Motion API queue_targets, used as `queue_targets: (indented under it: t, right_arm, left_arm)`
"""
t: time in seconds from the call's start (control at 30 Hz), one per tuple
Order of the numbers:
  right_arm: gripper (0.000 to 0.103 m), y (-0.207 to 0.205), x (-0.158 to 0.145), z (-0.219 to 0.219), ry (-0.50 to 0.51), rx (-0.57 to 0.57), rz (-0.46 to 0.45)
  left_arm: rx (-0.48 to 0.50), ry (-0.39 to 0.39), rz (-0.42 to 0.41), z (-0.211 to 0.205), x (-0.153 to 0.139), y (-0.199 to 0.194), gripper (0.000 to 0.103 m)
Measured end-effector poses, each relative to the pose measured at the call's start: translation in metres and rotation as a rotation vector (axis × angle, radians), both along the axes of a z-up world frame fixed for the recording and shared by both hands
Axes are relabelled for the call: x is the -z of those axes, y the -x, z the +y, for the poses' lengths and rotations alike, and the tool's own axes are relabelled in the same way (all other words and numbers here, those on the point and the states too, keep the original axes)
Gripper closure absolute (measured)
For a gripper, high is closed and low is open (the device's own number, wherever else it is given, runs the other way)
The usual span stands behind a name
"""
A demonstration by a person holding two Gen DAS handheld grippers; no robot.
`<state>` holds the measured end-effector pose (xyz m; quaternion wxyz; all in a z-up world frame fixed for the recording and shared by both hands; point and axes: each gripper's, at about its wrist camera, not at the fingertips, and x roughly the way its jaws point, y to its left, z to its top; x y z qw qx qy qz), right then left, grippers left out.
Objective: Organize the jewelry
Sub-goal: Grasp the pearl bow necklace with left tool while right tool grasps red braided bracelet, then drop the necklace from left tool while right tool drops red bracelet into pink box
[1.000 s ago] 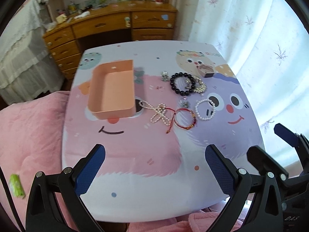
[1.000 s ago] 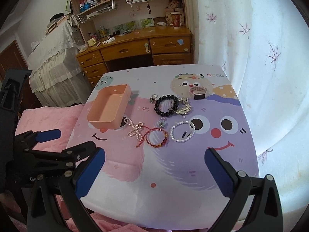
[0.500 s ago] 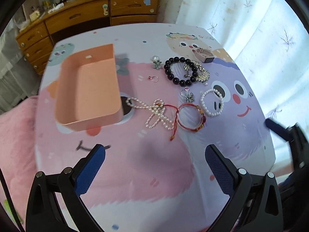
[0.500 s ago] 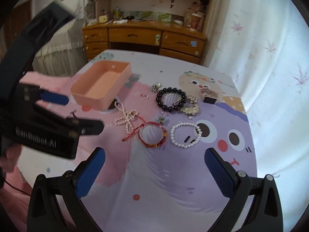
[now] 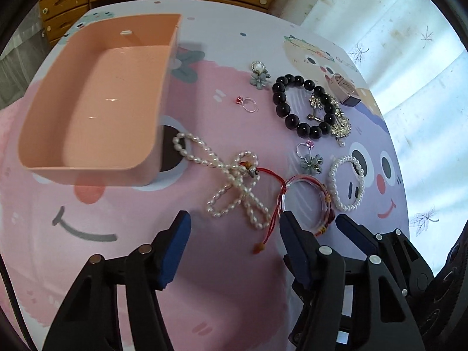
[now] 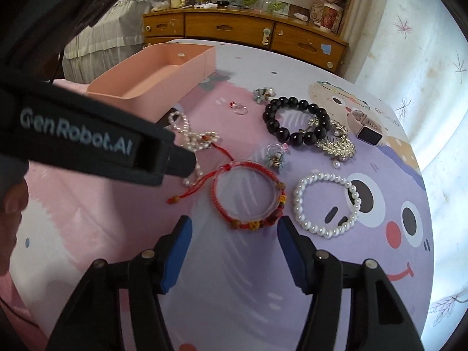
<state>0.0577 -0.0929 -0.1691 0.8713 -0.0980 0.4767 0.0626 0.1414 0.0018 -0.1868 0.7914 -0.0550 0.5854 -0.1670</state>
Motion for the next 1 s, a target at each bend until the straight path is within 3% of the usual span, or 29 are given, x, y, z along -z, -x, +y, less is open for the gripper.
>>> queue_targets:
  t: [0.37,0.47,0.53,0.63,0.8,1.0]
  right_arm:
    - [0.042,-0.025,0.002,-0.018,-0.09,-0.067,0.019]
    - [0.042,-0.028,0.001,-0.02,-0.115,-0.076,0.023]
    - [0.045,-0.028,0.001,-0.021,-0.114,-0.086,0.023]
    - [0.047,-0.027,0.001,-0.022,-0.1,-0.119,0.023]
    - [0.047,-0.03,-0.001,-0.029,-0.139,-0.128,0.048]
    - [0.047,-0.026,-0.012,-0.036,-0.182,-0.097,0.048]
  left_arm:
    - [0.021,-0.109,-0.065,-0.032,-0.002,-0.014,0.057]
    - [0.01,-0.149,-0.079,-0.034,-0.003,-0.015,0.071]
    - [0.017,-0.189,-0.095,-0.037,-0.003,-0.015,0.085]
    - [0.018,-0.21,-0.096,-0.037,-0.003,-0.016,0.095]
    - [-0.01,-0.166,-0.081,-0.031,-0.007,-0.015,0.096]
    - [0.055,-0.151,-0.133,-0.034,-0.027,0.002,0.096]
